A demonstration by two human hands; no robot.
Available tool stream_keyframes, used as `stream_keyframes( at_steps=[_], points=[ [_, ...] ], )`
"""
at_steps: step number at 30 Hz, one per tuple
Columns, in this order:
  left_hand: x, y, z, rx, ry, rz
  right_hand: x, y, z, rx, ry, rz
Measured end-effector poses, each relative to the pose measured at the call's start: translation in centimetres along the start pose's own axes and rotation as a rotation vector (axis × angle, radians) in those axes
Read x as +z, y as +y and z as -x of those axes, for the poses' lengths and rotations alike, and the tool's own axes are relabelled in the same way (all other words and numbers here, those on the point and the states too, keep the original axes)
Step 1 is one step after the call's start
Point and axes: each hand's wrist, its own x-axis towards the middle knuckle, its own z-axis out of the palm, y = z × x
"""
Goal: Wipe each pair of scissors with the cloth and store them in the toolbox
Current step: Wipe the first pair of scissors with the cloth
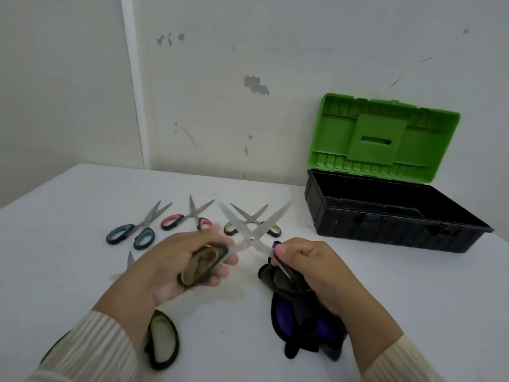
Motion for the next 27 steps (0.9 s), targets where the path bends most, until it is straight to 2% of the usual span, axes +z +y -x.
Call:
stream_keyframes(
  at_steps=[4,6,9,14,16,19,21,24,27],
  points=[
    [-0.1,-0.3,-0.8,0.064,-0.003,0.425,1.0,0.1,-0.2,0.054,0.055,-0.140],
    [1.7,-1.5,-1.2,0.083,-0.008,0.482,1.6,0.2,-0.2,0.027,0.074,-0.150],
    [4.5,-3.1,-1.3,0.135,0.030,0.328,2.4,0.4,-0.2,-0.064,0.072,-0.028],
    [3.5,-3.0,-1.6,0.178,0.132,0.271,0.7,0.8,-0.5,-0.040,-0.015,-0.007],
    [2.8,-2.7,-1.5,0.178,0.159,0.221,-1.2,1.5,-1.1,-0.054,0.041,-0.116],
    [3.0,-2.5,-1.0,0.109,0.139,0.127,-3.4,1.9,-1.7,-0.116,0.250,-0.416],
    [3.5,-2.8,-0.8,0.062,0.107,0.025,-3.4,1.3,-1.4,-0.223,0.326,-0.455],
    [4.0,-3.4,-0.6,0.039,0.040,-0.118,-1.4,-0.5,-0.1,-0.401,0.295,-0.280],
    [4.5,-3.8,-0.4,0.073,-0.056,-0.174,1.4,-0.8,0.5,-0.583,0.208,0.229]
  ],
)
